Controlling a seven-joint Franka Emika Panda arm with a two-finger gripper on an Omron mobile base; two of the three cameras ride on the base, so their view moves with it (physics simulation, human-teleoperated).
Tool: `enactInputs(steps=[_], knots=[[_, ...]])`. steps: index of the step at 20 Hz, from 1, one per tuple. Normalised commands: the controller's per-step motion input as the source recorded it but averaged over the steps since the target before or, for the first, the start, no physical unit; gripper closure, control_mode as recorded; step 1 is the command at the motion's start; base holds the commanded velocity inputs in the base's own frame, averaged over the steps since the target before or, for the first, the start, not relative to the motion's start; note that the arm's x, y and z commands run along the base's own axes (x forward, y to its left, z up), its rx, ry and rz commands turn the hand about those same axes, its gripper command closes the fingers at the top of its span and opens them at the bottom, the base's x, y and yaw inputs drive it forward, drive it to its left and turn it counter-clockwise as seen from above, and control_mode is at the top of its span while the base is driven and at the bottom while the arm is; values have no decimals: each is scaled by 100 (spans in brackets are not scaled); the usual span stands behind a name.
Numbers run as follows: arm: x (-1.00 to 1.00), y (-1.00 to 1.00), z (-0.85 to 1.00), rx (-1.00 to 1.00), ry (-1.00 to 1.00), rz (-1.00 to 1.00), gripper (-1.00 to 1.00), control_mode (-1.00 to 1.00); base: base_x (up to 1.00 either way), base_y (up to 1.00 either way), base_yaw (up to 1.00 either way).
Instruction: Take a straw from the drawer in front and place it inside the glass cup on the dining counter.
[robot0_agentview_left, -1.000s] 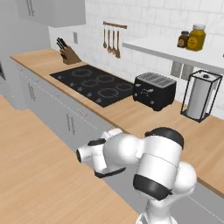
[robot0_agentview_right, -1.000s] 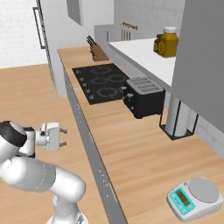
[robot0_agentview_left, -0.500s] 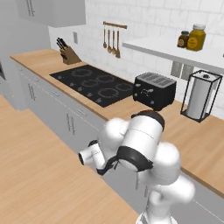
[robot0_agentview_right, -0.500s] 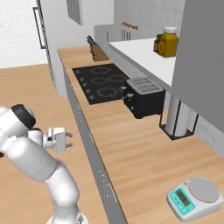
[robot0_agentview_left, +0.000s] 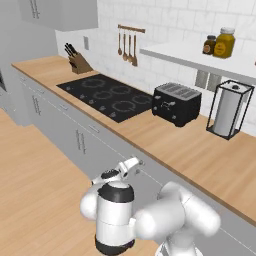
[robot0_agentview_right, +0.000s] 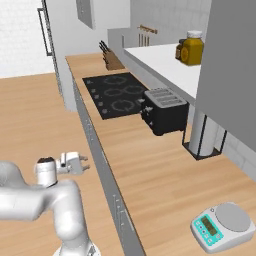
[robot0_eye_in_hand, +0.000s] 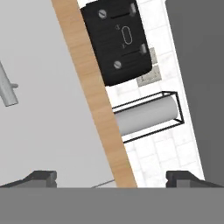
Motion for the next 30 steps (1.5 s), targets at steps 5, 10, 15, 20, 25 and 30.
enactInputs(steps=[5,10,15,20,25,30], knots=[[39,-9,0,0,0,0,-100,-100,0,0,0],[31,-8,-14,0,0,0,-100,-100,0,0,0],[25,-21,-26,0,1,0,-100,-100,0,0,0],[33,-22,-19,0,1,0,-100,-100,0,0,0],[42,-3,-33,0,5,1,-100,-100,0,0,0],[34,0,-42,0,8,2,-100,-100,0,0,0]])
